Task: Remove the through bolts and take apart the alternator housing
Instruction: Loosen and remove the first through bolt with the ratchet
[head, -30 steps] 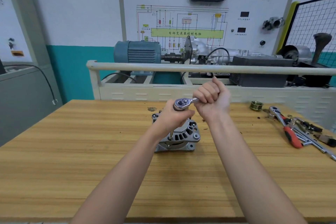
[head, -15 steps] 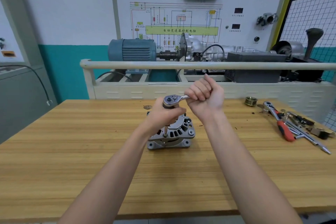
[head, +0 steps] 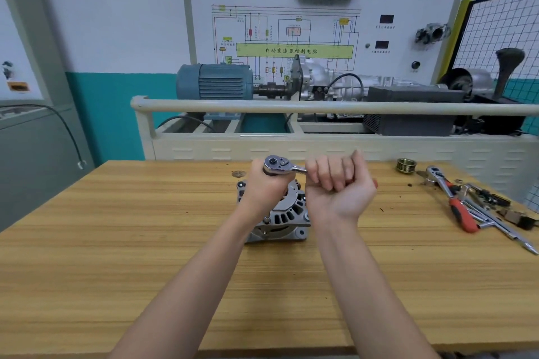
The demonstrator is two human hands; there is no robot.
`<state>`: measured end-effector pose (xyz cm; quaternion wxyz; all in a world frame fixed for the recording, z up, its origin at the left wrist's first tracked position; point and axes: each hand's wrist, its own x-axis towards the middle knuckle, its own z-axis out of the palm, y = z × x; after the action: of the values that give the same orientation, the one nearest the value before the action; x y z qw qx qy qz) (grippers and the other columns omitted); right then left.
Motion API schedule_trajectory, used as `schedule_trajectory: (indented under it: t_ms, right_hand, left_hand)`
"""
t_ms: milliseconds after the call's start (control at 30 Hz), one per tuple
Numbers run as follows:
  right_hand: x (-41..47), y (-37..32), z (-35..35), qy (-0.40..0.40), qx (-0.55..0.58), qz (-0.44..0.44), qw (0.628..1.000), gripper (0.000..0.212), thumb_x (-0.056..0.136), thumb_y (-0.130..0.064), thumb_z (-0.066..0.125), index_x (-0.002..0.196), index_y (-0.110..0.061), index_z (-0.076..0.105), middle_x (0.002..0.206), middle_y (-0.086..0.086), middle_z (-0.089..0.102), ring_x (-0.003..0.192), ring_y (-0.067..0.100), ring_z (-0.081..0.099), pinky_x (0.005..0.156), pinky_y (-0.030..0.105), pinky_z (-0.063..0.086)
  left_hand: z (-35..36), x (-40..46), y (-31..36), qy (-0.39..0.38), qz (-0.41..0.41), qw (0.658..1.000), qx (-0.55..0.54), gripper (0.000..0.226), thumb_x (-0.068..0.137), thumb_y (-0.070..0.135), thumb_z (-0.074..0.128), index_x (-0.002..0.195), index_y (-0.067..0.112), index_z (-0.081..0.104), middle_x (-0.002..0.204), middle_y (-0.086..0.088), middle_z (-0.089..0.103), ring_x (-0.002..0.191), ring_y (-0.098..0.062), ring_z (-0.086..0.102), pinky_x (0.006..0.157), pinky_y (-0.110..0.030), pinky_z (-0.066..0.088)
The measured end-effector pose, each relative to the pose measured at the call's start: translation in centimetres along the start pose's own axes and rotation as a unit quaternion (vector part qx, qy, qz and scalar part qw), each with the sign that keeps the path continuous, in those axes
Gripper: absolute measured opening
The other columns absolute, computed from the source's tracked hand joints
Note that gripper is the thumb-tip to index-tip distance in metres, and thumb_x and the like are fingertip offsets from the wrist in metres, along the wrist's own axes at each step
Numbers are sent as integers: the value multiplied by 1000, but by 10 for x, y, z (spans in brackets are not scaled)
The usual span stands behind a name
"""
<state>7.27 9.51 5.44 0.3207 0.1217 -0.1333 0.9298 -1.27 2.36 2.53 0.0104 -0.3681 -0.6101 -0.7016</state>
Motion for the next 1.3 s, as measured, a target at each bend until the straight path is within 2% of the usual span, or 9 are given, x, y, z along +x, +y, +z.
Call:
schedule_trajectory:
  t_ms: [133,333,500,600,767,900,1000,1133,1300]
  right_hand:
    - [-6,0,0,-17,-14,-24,999,59,100,-19,31,41,-20,36,36,-6,23,35,10,21,40,22,27]
    - [52,-16,11,-15,-42,252,967,56,97,-18,33,41,-18,34,33,-7,23,31,8,15,38,20,18]
    - [78,-5,16,-23,-56,352,934,53,95,-16,36,43,-17,32,32,-6,24,36,5,10,37,19,17]
    - [65,-5,13,-2,-17,291,957,56,98,-18,35,41,-18,33,32,-8,23,27,7,18,35,19,17]
    - [5,-2,4,4,-16,22,1000,56,99,-19,33,43,-19,35,37,-6,22,33,10,19,38,20,23]
    - [-9,0,-1,-21,-12,-22,999,57,100,-19,31,44,-19,35,37,-5,23,36,11,21,42,22,28]
    - [16,-12,1,-21,-23,91,995,55,97,-19,34,42,-19,35,35,-6,23,36,8,15,38,20,24]
    - [58,-15,11,-42,-52,295,953,49,91,-17,39,42,-17,33,33,-6,25,40,6,9,39,20,20]
    - [80,-8,10,-33,-24,354,934,53,95,-17,37,43,-16,33,32,-5,26,38,4,10,37,20,20]
  left_hand:
    - [3,-2,-1,24,0,999,25,48,81,-12,55,50,18,35,39,11,32,39,-4,25,39,-18,22]
    - [-19,-2,12,-170,-37,983,50,34,78,8,66,52,16,46,44,2,40,40,-13,34,44,-23,28]
    - [-21,-1,13,-178,-35,983,19,36,78,11,65,47,15,46,41,-3,40,39,-17,33,46,-30,26]
    - [-15,-2,8,-135,-39,990,-12,38,74,6,59,45,20,40,39,5,31,35,-10,25,41,-19,22]
    - [-2,-4,2,2,-7,1000,-16,29,71,7,55,53,16,34,42,9,29,40,-9,22,40,-21,19]
    - [2,-7,2,25,1,1000,0,45,76,-3,60,48,21,34,39,12,31,39,-4,24,42,-21,21]
    - [-11,-6,7,-77,-27,996,37,36,76,8,62,49,17,40,45,6,35,41,-10,28,43,-22,24]
    - [-24,-1,19,-214,-32,972,94,30,78,17,68,53,10,53,46,-5,49,44,-20,42,46,-26,36]
    - [-14,2,15,-175,-54,983,11,40,77,11,65,49,14,37,42,2,31,36,-12,27,40,-18,26]
